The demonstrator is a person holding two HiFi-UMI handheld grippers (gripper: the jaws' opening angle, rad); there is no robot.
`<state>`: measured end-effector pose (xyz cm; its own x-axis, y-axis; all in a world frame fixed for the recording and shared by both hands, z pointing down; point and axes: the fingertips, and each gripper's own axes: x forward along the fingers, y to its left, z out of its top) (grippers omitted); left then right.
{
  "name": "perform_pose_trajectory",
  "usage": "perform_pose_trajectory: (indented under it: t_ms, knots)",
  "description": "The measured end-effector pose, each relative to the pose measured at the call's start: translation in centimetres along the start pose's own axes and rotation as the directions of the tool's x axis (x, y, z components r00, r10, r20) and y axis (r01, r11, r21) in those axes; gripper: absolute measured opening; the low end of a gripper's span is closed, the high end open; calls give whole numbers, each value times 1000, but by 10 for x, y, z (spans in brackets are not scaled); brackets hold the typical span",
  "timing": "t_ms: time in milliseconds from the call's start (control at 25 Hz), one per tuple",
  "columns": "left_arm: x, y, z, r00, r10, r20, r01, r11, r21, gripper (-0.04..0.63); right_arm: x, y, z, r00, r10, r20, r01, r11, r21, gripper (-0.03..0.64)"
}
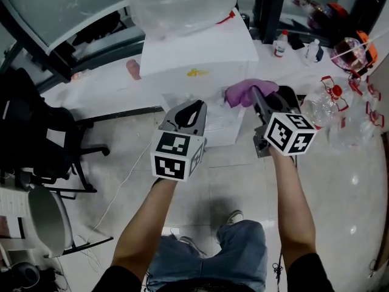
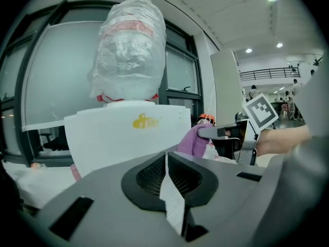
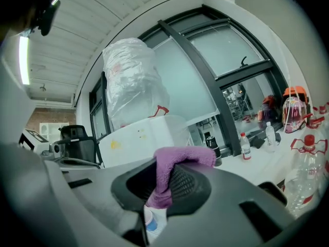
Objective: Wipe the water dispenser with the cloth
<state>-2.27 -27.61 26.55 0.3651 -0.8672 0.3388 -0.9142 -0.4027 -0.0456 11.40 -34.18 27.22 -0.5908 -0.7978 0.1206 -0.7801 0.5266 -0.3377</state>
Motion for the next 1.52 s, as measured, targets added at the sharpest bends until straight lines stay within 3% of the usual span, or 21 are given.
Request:
perform_pose_trajectory:
  t_ms: [480,880,1520]
  knots:
    - [13,17,-75,995,-21,93,21,1000,9,35,4,-21,-67,996,-32,83,37,998,-59,46]
    - [28,31,-148,993,-9,118,6,1000,22,36,17,-26,-140,998,-21,61,30,990,-140,46]
    - [28,54,-191,991,26,133,-32,999,38,36,37,-67,-221,998,-52,46,50,998,49,46]
